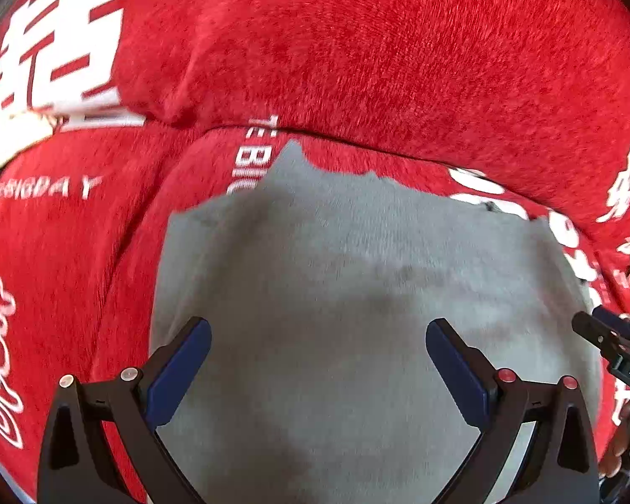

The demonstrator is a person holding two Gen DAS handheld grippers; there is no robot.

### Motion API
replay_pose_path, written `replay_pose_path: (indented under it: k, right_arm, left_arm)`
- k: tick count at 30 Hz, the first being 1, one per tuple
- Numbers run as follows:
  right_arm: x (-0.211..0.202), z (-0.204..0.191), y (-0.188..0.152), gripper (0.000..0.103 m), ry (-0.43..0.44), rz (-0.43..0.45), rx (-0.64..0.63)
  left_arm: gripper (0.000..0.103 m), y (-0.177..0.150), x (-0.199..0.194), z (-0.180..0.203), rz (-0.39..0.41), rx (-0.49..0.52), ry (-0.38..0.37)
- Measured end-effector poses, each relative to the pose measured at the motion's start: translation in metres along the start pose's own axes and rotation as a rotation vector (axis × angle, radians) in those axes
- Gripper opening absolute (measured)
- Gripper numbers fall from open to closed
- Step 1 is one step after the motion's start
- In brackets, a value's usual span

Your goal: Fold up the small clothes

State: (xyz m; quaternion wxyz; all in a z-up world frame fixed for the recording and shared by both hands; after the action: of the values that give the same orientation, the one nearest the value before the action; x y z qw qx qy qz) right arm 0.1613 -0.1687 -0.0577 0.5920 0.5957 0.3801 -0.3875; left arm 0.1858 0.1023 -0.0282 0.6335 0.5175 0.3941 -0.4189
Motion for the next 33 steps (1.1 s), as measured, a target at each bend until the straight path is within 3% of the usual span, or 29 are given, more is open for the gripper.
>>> replay_pose_path:
  k: [7, 12, 15, 19, 21, 23, 26, 30, 33]
  right_arm:
    - [0.054, -0.011, 0.018, 0.072, -0.025, -0.112, -0.006]
    - [0.061, 0.002, 0.025, 0.076, -0.054, -0.095, 0.018]
    - [0.071, 0.014, 0.033, 0.083, -0.067, -0.112, 0.059]
    - [0.069, 0.017, 0.038, 0.084, -0.089, -0.135, 0.068]
    - [0.056, 0.013, 0.040, 0.084, -0.111, -0.099, 0.083]
    - [0.041, -0.002, 0.040, 0.085, -0.084, -0.049, 0.066]
    - [0.035, -0.033, 0.033, 0.085, -0.019, -0.062, 0.016]
    - [0.028, -0.086, 0.021, 0.084, -0.025, -0.040, -0.138]
    - [0.028, -0.101, 0.008, 0.084, -0.023, -0.044, -0.184]
  left_arm:
    - [0.103, 0.008, 0.040, -0.010, -0.091, -0.003, 0.075]
    - [0.103, 0.009, 0.045, -0.009, -0.046, 0.055, 0.097]
    - [0.103, 0.013, 0.047, -0.009, -0.047, 0.046, 0.099]
    - [0.103, 0.016, 0.044, -0.009, -0.051, 0.042, 0.099]
    - [0.103, 0.020, 0.034, -0.009, -0.013, 0.021, 0.084]
    - [0.103, 0.020, 0.028, -0.007, 0.001, -0.002, 0.062]
    - [0.103, 0.018, 0.024, 0.000, -0.009, -0.012, 0.037]
    - [0.103, 0.010, 0.002, 0.012, 0.036, 0.013, 0.039]
    - [0.103, 0.001, -0.003, 0.014, 0.035, 0.020, 0.040]
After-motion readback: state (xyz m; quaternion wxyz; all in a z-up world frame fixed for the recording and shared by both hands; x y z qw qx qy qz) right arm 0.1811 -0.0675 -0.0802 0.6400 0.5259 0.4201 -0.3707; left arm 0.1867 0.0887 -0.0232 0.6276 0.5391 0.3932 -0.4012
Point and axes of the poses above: each gripper's, at about its wrist camera, not at the fingertips, and x roughly the way its jaws point, z to its right, y to its top, the point moved 7 cm from there along x, roughly the way its jaws point, and after that the axes turned 1 degree about -x, right-handed, at the moved point
